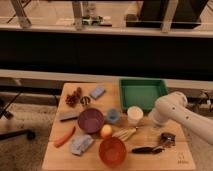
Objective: Place fork in tray
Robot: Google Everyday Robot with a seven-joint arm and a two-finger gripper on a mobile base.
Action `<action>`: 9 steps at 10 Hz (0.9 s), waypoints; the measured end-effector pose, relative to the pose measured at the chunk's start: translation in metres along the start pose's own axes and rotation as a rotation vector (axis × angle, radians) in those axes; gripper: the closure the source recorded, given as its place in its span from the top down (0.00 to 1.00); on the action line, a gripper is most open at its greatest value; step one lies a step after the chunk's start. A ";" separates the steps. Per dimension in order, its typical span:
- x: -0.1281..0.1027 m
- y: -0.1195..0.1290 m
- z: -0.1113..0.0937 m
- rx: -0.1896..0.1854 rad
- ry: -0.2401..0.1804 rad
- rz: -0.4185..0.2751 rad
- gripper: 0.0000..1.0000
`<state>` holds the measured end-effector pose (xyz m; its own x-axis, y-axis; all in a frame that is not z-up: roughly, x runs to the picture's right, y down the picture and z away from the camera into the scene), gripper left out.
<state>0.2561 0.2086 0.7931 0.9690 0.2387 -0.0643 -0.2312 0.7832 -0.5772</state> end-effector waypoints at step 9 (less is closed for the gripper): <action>0.004 -0.011 0.024 0.010 0.002 0.021 0.80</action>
<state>0.2600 0.2148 0.8189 0.9642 0.2534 -0.0780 -0.2519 0.7839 -0.5675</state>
